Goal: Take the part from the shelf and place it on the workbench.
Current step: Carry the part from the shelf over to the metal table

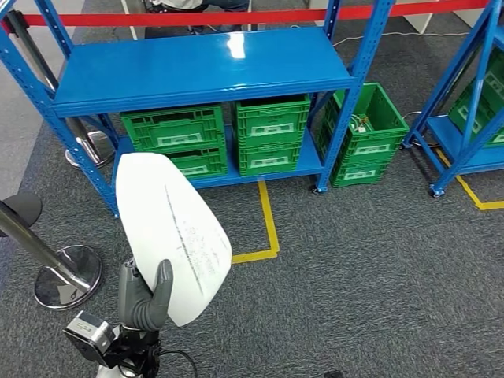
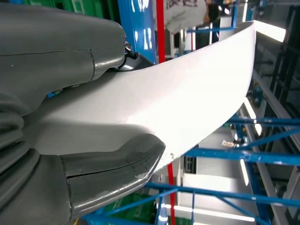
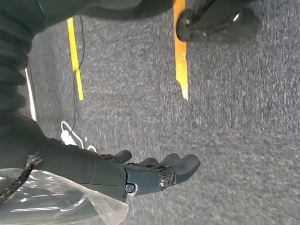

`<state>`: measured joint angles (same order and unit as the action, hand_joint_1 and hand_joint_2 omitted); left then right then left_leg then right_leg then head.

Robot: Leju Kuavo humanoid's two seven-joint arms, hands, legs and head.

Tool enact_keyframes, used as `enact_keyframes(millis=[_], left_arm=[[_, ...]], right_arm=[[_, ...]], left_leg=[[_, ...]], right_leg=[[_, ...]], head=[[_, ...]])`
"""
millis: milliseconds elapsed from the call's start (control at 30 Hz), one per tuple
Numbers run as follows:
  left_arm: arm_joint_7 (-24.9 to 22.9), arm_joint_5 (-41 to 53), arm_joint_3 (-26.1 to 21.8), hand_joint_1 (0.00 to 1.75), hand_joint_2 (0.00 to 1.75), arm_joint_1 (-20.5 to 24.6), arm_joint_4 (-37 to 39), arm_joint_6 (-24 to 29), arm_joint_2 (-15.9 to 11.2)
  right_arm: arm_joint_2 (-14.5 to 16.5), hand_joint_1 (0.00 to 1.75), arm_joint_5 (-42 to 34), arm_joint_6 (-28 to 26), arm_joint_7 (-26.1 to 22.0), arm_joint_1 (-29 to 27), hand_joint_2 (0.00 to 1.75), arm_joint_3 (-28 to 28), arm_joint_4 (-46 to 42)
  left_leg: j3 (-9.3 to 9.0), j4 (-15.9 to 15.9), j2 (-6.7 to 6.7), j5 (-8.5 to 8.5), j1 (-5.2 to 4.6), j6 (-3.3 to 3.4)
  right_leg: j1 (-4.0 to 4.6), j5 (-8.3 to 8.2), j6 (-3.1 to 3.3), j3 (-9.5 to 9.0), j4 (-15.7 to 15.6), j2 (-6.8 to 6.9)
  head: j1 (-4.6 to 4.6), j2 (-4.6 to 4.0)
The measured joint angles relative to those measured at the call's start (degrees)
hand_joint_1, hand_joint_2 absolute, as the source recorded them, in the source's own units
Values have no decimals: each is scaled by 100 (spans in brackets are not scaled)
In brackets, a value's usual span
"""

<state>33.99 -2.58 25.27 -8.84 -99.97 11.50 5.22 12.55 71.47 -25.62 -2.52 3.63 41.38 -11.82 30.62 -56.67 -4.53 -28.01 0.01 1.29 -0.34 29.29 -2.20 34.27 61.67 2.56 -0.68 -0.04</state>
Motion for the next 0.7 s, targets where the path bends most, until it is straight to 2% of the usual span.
enact_keyframes(millis=[33,67,100,133,167,233,300,333,367,400,433,467,500,533,567,600,667,700], left_arm=[[-3,-11,0,175,175,4,0,-6,-1],[-4,-22,1,175,175,7,0,-15,-2],[-6,-34,2,175,175,9,1,-26,-3],[-7,-44,4,175,175,16,2,-38,-4],[-5,-54,5,175,175,28,4,-51,-3],[17,-69,8,175,175,56,12,-66,2],[43,-87,9,175,175,70,30,-65,8],[49,-96,9,175,175,72,46,-60,9],[51,-102,9,175,175,73,63,-54,10],[52,-104,9,175,175,76,80,-50,11],[53,-106,9,175,175,78,95,-46,13],[55,-108,11,175,175,81,104,-47,15],[58,-109,13,175,175,85,113,-47,17],[63,-109,14,175,175,90,120,-47,19],[67,-109,16,175,175,96,127,-47,22],[71,-110,20,175,175,102,134,-47,24],[75,-112,29,175,175,117,148,-47,35],[78,-112,34,175,175,125,154,-47,47]], right_arm=[[1,0,2,15,7,13,175,3,0],[1,0,3,26,9,23,175,4,0],[2,0,4,36,9,28,175,5,0],[2,0,4,46,7,24,175,7,0],[0,0,4,67,5,15,175,9,0],[-17,0,13,138,31,23,175,13,-1],[-46,0,37,204,106,46,175,15,-2],[-62,0,50,222,142,48,175,15,-2],[-78,0,59,236,163,39,175,15,-2],[-93,0,65,247,172,28,175,15,-2],[-106,0,69,254,173,18,175,15,-3],[-114,0,73,259,173,14,175,15,-3],[-119,0,78,262,173,14,175,15,-3],[-122,0,83,263,173,20,175,15,-4],[-124,0,87,264,173,24,175,15,-4],[-126,0,91,265,173,23,175,15,-4],[-142,0,94,265,173,4,175,16,-4],[-155,0,94,264,174,-11,175,16,-4]], left_leg=[[-8,-11,-48,-13,-23,-24],[-13,-21,-97,-23,-47,-45],[-15,-28,-150,-29,-64,-63],[-23,-30,-208,-34,-66,-79],[-28,-48,-201,-64,-57,-107],[57,-317,32,-288,-24,-173],[342,-1023,326,-684,5,-211],[502,-1399,382,-838,11,-216],[608,-1643,406,-895,13,-215],[625,-1677,421,-831,14,-206],[545,-1495,441,-662,15,-192],[388,-1136,507,-421,18,-169],[222,-761,637,-228,25,-140],[93,-441,755,-98,32,-115],[14,-229,849,-46,36,-93],[-2,-155,887,-64,36,-77],[1,-89,783,-57,46,-35],[-1,-64,718,-37,58,-8]], right_leg=[[14,-85,31,-164,-299,114],[29,-111,61,-251,-462,197],[43,-97,93,-262,-495,190],[33,-110,130,-245,-494,120],[25,-124,161,-236,-496,58],[-2,-158,231,-226,-508,-77],[-13,-179,269,-213,-509,-226],[-13,-183,277,-209,-508,-307],[-12,-186,280,-209,-507,-390],[-11,-189,281,-212,-505,-474],[-11,-192,279,-220,-502,-558],[-11,-194,274,-228,-499,-643],[-9,-198,262,-228,-493,-720],[-8,-206,241,-213,-481,-794],[-13,-220,209,-178,-469,-859],[-20,-240,171,-136,-465,-915],[-35,-274,93,-59,-470,-1005],[-26,-244,60,-18,-433,-937]], head=[[2,0],[4,0],[5,0],[8,0],[9,0],[28,0],[50,0],[49,0],[49,0],[47,0],[47,0],[48,0],[45,0],[44,0],[48,0],[51,0],[63,0],[54,0]])
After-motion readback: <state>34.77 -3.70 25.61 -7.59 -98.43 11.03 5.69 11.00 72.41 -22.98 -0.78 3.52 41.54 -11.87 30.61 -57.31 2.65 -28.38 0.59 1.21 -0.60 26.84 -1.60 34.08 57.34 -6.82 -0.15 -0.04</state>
